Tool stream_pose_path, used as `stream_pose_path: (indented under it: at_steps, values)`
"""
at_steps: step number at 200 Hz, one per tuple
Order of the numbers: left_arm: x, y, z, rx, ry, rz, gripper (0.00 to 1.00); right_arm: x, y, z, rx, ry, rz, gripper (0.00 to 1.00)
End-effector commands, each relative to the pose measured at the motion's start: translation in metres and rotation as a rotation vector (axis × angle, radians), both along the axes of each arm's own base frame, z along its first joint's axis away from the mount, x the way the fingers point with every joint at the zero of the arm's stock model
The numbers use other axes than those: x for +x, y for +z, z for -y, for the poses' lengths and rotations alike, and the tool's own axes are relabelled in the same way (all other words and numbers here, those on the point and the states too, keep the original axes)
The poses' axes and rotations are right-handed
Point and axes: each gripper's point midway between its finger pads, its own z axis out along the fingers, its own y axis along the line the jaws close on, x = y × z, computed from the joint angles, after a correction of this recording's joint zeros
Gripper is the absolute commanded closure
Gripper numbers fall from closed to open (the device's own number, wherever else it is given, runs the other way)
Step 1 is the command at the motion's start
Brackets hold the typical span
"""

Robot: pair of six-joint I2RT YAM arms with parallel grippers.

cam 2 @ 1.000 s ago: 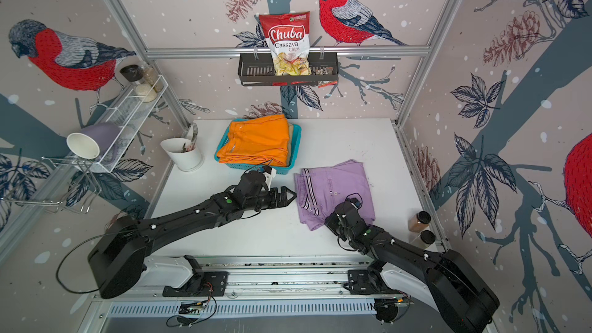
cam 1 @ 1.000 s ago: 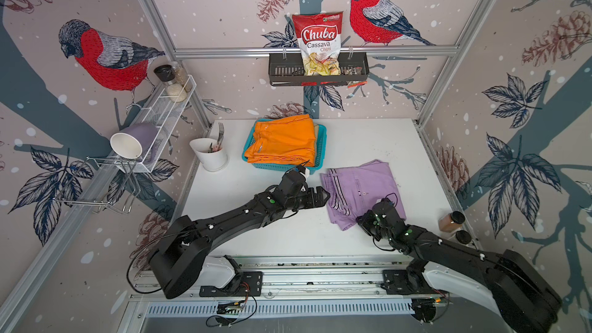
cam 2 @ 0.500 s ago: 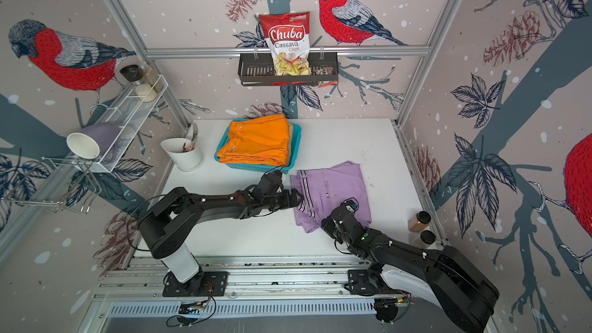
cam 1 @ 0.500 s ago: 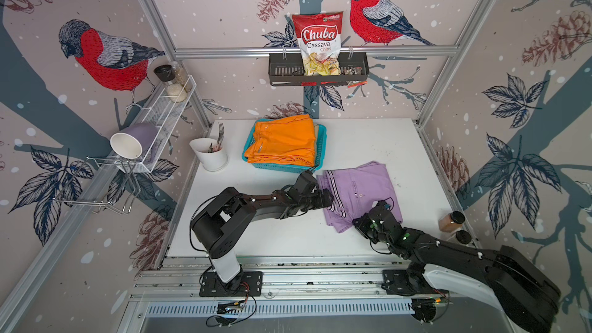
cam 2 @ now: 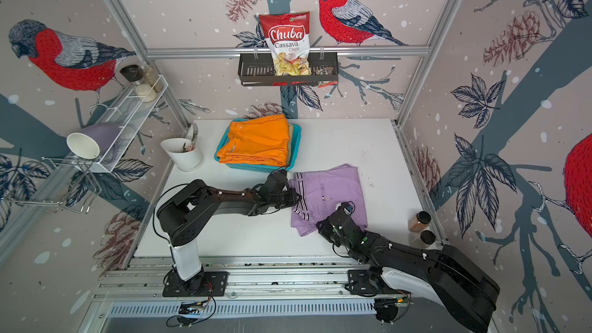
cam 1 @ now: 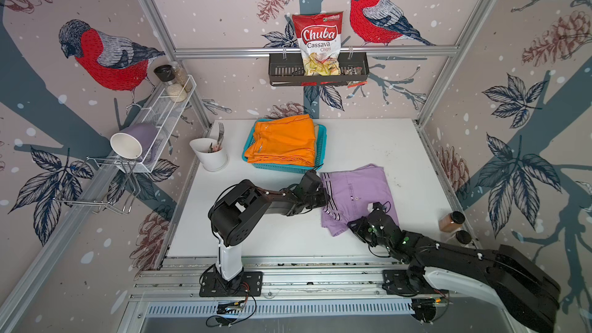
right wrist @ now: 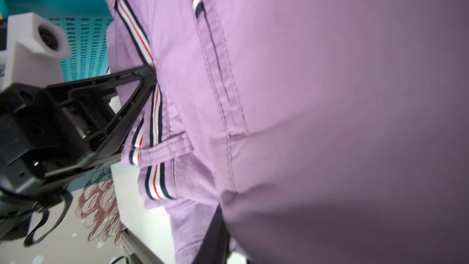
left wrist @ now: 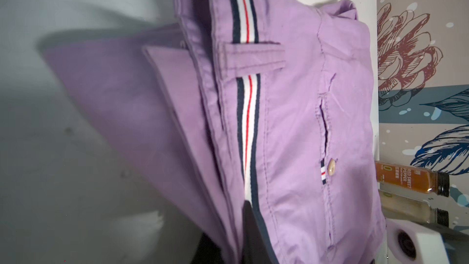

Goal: Put the folded long pants in the basket
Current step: Move the long pant to the center of the board, then pick up the long pant at the center of the board.

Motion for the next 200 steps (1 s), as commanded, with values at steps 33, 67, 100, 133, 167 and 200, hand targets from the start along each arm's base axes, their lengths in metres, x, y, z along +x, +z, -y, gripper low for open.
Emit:
stream_pose_path:
  at_steps: [33, 67, 100, 133, 167, 200]
  values:
    - [-0.021, -0.01, -0.044, 0.1, 0.008, -0.066, 1.0, -0.011, 0.097, -0.017, 0.248, 0.147, 0.26, 0.22]
    - [-0.034, 0.004, -0.07, 0.098, -0.002, -0.041, 1.0, -0.002, 0.154, 0.032, 0.192, -0.013, 0.452, 0.05]
    - [-0.05, 0.026, -0.091, 0.122, -0.01, 0.017, 1.0, 0.012, 0.151, 0.047, 0.082, -0.082, 0.478, 0.05]
    - [-0.055, 0.044, -0.118, 0.18, 0.039, 0.079, 1.0, 0.041, 0.107, 0.034, -0.057, -0.017, 0.343, 0.08]
    - [-0.058, 0.044, -0.133, 0.188, 0.062, 0.09, 1.0, 0.073, 0.072, 0.062, -0.161, -0.068, 0.264, 0.06]
    - [-0.056, 0.047, -0.125, 0.163, 0.037, 0.079, 1.0, 0.076, 0.039, 0.064, -0.127, -0.048, 0.232, 0.06]
